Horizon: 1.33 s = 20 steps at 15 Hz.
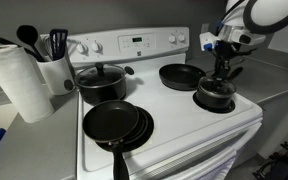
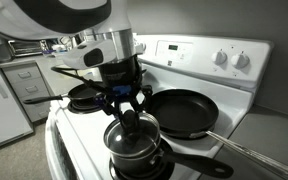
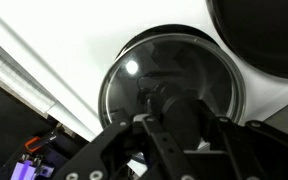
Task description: Put the glass lid on top of the black pot on the bottom right plate of the stove
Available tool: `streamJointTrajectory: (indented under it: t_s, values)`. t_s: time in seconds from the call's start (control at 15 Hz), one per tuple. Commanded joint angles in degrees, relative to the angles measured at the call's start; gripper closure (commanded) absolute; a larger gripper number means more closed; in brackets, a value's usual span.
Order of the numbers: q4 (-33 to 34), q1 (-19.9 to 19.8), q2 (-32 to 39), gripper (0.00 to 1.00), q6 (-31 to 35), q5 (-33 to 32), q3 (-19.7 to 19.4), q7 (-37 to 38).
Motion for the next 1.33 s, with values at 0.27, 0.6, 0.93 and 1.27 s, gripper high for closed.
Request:
streamJointTrajectory:
  t_s: [0.27, 0.6, 0.93, 1.27]
  values:
    - [-0.3, -2.2, 0.8, 0.85, 1.2, 1.3, 0.2, -0.9]
    - [-0.7, -1.4, 0.6, 0.85, 0.8, 5.4, 0.1, -2.3]
    - [-1.1, -1.5, 0.7, 0.85, 0.7, 6.6, 0.1, -2.6]
    - [-2.2, -1.8, 1.4, 0.85, 1.4, 5.1, 0.5, -1.3]
